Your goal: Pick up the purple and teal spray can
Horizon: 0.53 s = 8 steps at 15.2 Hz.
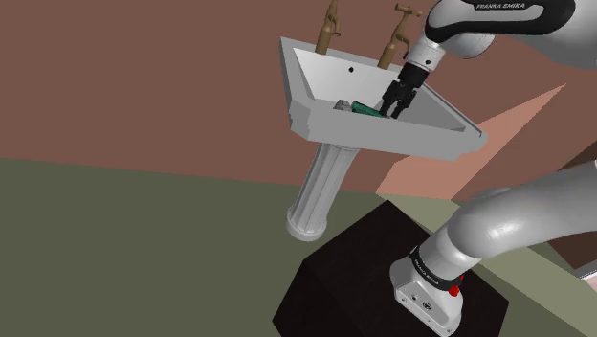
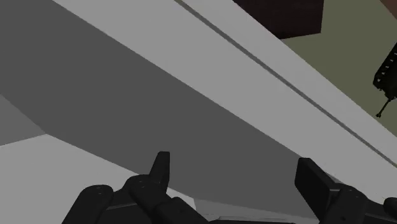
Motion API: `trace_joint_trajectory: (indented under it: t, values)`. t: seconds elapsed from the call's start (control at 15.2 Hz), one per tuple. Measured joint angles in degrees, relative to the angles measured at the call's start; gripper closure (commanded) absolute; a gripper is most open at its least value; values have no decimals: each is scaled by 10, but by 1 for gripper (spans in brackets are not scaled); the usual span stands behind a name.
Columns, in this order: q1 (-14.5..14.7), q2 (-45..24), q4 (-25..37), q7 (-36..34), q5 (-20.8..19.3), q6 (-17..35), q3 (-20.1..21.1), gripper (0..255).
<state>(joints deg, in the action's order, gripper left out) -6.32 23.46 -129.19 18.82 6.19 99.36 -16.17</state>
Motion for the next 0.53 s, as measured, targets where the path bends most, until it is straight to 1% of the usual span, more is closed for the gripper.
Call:
trace_joint_trajectory:
  t: [0.07, 0.13, 0.2, 0.26, 0.4, 0.53]
  values:
    - [-11, -31, 11, 24, -6, 27, -5, 0]
    - [-18, -53, 13, 40, -49, 63, -3, 0]
    - [-24, -73, 20, 58, -75, 85, -9, 0]
    - [-28, -88, 26, 77, -88, 98, -16, 0]
    - [-30, -131, 61, 110, -89, 111, -27, 0]
    - [-32, -183, 105, 146, -76, 120, -40, 0]
